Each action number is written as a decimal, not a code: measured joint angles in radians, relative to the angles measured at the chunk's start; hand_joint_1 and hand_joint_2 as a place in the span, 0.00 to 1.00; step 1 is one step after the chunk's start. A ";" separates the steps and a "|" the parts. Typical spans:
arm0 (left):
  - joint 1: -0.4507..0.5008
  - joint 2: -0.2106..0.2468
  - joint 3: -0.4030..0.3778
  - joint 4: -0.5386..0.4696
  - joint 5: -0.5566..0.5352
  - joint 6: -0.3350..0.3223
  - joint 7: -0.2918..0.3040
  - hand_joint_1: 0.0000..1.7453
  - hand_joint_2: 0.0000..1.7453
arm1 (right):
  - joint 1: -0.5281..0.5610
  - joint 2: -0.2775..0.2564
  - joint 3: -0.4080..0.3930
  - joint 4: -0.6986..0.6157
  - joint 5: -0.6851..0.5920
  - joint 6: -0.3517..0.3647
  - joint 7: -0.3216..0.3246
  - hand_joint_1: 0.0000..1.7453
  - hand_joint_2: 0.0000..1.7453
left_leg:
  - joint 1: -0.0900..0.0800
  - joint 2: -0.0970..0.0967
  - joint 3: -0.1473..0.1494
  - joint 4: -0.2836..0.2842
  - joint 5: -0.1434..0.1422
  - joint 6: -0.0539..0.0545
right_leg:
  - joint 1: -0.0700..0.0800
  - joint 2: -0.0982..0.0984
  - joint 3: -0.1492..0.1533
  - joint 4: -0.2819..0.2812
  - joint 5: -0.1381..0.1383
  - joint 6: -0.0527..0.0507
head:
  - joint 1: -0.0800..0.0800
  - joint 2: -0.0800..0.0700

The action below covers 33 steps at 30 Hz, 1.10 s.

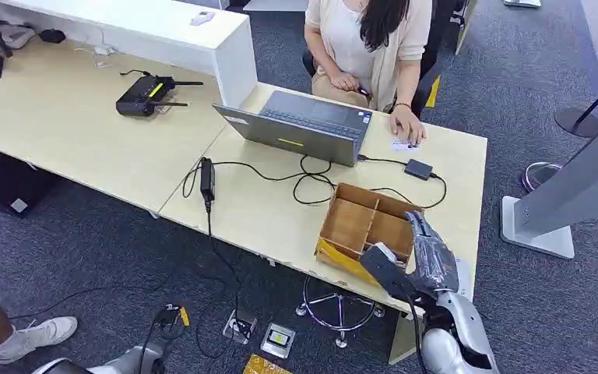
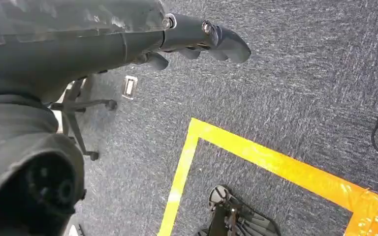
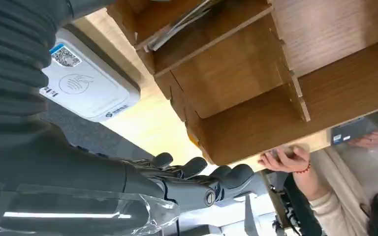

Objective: Pass the card to the sensor for recognition and then transmit it.

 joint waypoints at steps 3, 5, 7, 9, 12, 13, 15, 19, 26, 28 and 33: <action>0.000 0.001 0.000 0.000 0.000 0.000 0.000 0.00 0.00 | 0.001 0.003 0.000 0.006 0.000 0.000 0.000 0.00 1.00 | 0.000 0.000 0.000 0.000 0.000 0.000 | 0.000 0.000 0.000 0.000 0.000 0.000 | 0.000 0.000; 0.000 0.002 0.000 0.000 0.000 0.000 0.000 0.00 0.00 | 0.001 0.005 0.000 0.010 0.000 0.000 0.000 0.00 1.00 | 0.000 0.000 0.000 0.000 0.000 0.000 | 0.000 0.000 0.000 0.000 0.000 0.000 | 0.000 0.000; 0.000 0.002 0.000 0.000 0.000 0.000 0.000 0.00 0.00 | 0.001 0.006 0.000 0.014 -0.001 0.001 -0.001 0.00 1.00 | 0.000 0.000 0.000 0.000 0.000 0.000 | 0.000 0.000 0.000 0.000 0.000 0.000 | 0.000 0.000; 0.000 0.002 0.000 0.000 0.000 0.000 0.000 0.00 0.00 | 0.001 0.008 0.000 0.017 -0.002 0.004 -0.003 0.00 1.00 | 0.000 0.000 0.000 0.000 0.000 0.000 | 0.000 0.000 0.000 0.000 0.000 0.000 | 0.000 0.000; 0.000 0.002 0.000 0.000 0.001 -0.002 0.000 0.00 0.00 | 0.001 0.015 0.000 0.021 0.000 0.008 -0.010 0.00 1.00 | 0.000 0.000 0.000 0.000 0.000 0.000 | 0.000 0.000 0.000 0.000 0.000 0.000 | 0.000 0.000; 0.000 0.002 0.000 0.000 0.001 -0.002 0.000 0.00 0.00 | 0.001 0.019 0.000 0.022 0.001 0.008 -0.011 0.00 1.00 | 0.000 0.000 0.000 0.000 0.000 0.000 | 0.000 0.000 0.000 0.000 0.000 0.000 | 0.000 0.000; 0.000 0.002 0.000 0.000 0.001 -0.002 0.000 0.00 0.00 | 0.001 0.026 0.000 0.024 0.002 0.010 -0.014 0.00 1.00 | 0.000 0.000 0.000 0.000 0.000 0.000 | 0.000 0.000 0.000 0.000 0.000 0.000 | 0.000 0.000; 0.000 0.002 0.000 0.000 0.002 -0.002 0.000 0.00 0.00 | 0.001 0.035 0.000 0.028 0.002 0.011 -0.015 0.00 1.00 | 0.000 0.000 0.000 0.000 0.000 0.000 | 0.000 0.000 0.000 0.000 0.000 0.000 | 0.000 0.000; 0.000 0.002 0.000 0.000 0.002 -0.001 0.000 0.00 0.00 | -0.002 0.054 0.000 0.037 0.006 0.022 -0.025 0.00 1.00 | 0.000 0.000 0.000 0.000 0.000 0.000 | 0.000 0.000 0.000 0.000 0.000 0.000 | 0.000 0.000; 0.000 0.002 0.000 0.000 0.002 0.000 0.000 0.00 0.00 | -0.003 0.061 0.002 0.042 0.010 0.021 -0.025 0.00 1.00 | 0.000 0.000 0.000 0.000 0.000 0.000 | 0.000 0.000 0.000 0.000 0.000 0.000 | 0.000 0.000; 0.000 0.001 0.000 0.000 0.002 0.000 0.000 0.00 0.00 | -0.003 0.069 0.002 0.045 0.012 0.021 -0.025 0.00 1.00 | 0.000 0.000 0.000 0.000 0.000 0.000 | 0.000 0.000 0.000 0.000 0.000 0.000 | 0.000 0.000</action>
